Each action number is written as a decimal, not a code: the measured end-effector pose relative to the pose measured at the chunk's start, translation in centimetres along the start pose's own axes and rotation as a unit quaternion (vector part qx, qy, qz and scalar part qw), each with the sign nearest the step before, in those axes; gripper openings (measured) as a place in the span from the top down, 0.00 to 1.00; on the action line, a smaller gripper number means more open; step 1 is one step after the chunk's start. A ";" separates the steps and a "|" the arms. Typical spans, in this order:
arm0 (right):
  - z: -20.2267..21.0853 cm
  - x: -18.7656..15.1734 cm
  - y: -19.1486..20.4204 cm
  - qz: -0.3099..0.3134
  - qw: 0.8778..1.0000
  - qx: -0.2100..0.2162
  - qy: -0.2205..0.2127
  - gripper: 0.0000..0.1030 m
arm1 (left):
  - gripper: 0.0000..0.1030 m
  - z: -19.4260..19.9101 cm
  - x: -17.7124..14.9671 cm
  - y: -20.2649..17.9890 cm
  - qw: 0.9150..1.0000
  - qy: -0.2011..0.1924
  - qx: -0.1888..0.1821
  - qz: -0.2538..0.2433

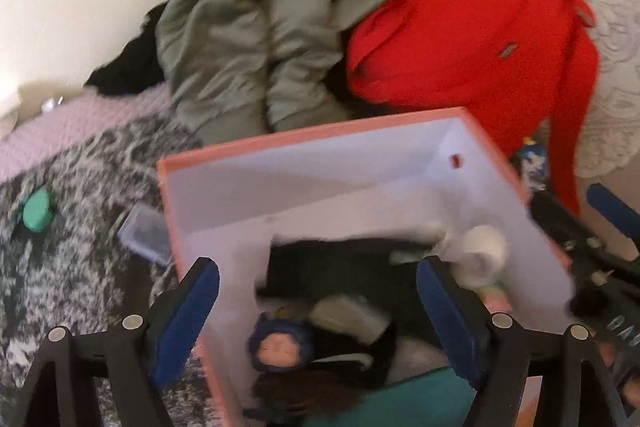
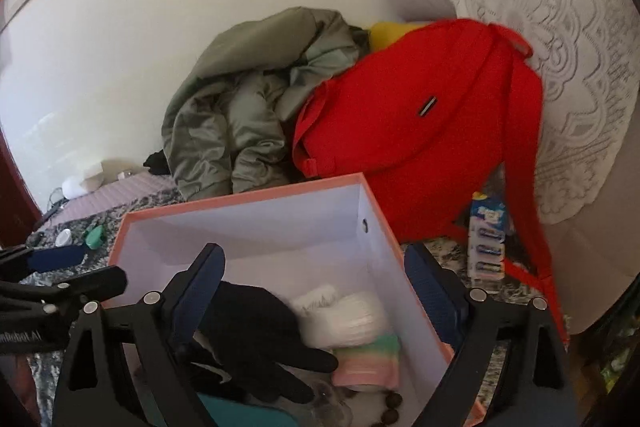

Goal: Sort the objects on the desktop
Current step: 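Grasp the white round lid with the left tool while the right grasps the green round container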

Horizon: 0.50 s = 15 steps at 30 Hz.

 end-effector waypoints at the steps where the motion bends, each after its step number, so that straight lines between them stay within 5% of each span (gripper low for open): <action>1: -0.6 -0.2 -0.1 -0.004 1.000 0.004 0.003 0.08 | 0.18 -0.1 -0.2 0.8 1.000 0.002 0.001 0.008; 8: -0.4 -0.9 1.2 -0.005 1.000 0.025 0.011 0.08 | 0.18 2.8 -2.3 4.4 0.999 -0.007 0.018 0.044; 15: 7.2 -1.5 4.9 0.015 0.998 0.045 -0.036 0.04 | 0.18 10.4 -6.3 6.3 0.996 -0.053 0.049 0.052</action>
Point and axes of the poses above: each gripper's, at about its wrist camera, not at the fingertips, and z roughly against the way its jaws point, y to its left, x to its top, the point moved 2 cm from there along -z, roughly the way its jaws point, and after that the axes turned 12 degrees about y, right-handed, at the moved point
